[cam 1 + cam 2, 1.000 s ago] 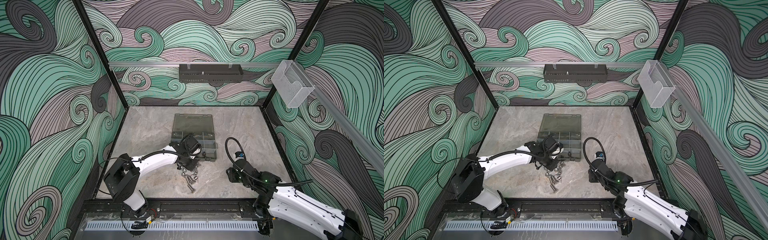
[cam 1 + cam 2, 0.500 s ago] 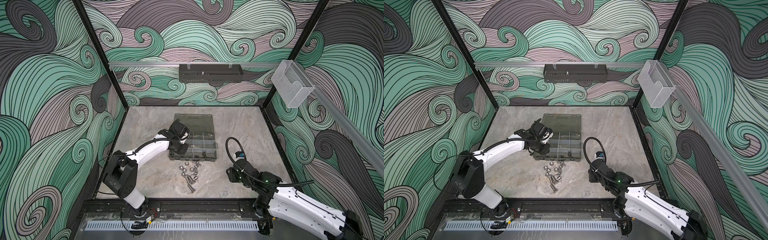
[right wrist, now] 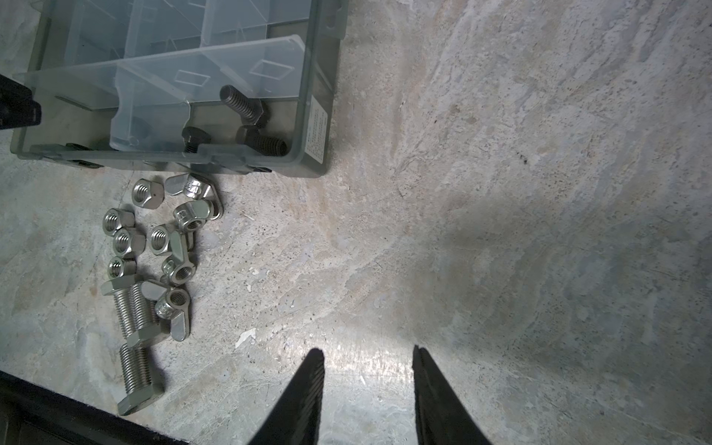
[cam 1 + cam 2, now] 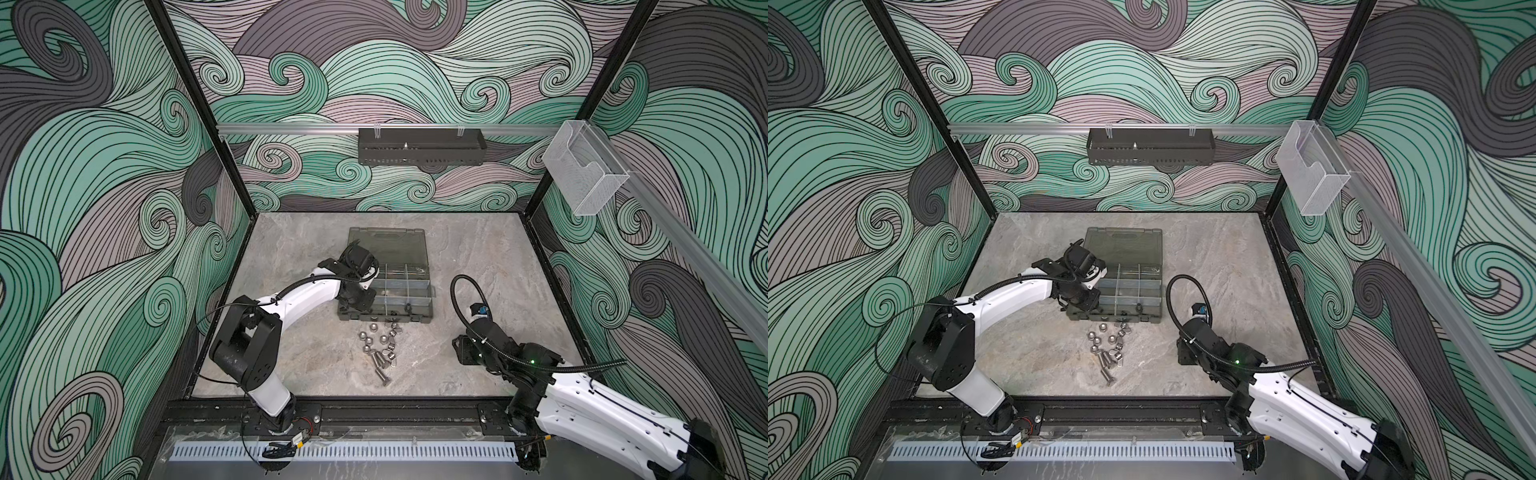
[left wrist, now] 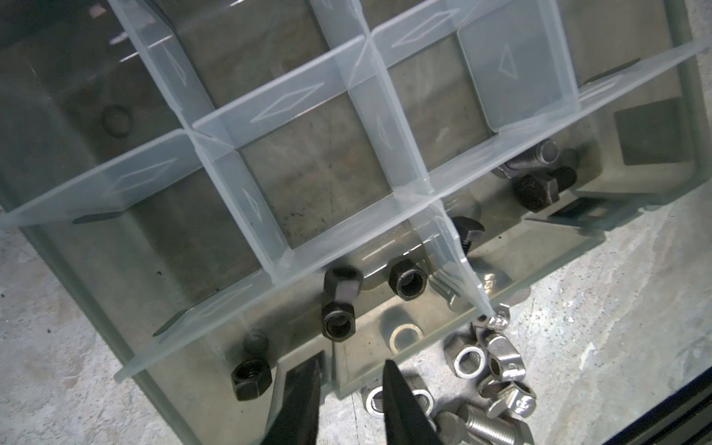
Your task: Sort the screws and nuts into containers
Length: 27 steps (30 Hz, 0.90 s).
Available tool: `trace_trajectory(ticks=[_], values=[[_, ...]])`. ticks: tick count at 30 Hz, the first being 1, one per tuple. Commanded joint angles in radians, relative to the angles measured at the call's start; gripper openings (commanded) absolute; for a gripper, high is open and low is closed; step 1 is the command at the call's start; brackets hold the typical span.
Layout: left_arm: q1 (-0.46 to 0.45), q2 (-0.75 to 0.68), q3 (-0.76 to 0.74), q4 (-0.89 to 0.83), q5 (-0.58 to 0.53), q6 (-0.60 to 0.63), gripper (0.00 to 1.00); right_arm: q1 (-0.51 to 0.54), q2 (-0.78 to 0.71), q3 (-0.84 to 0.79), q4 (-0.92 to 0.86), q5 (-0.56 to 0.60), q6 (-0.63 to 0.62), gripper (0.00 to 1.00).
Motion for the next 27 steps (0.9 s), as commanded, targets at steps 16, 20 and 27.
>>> trace_trajectory(ticks=[16,20,27], values=[[0.005,-0.011,0.002,0.015,0.055,-0.002,0.33,-0.005,0.055,0.010,0.001,0.009,0.023,0.40],[0.005,-0.018,0.003,0.016,0.063,-0.004,0.34,-0.005,0.082,0.014,0.015,-0.003,0.021,0.40],[0.005,-0.026,0.003,0.019,0.069,-0.007,0.33,-0.005,0.145,0.033,0.046,-0.029,0.009,0.39]])
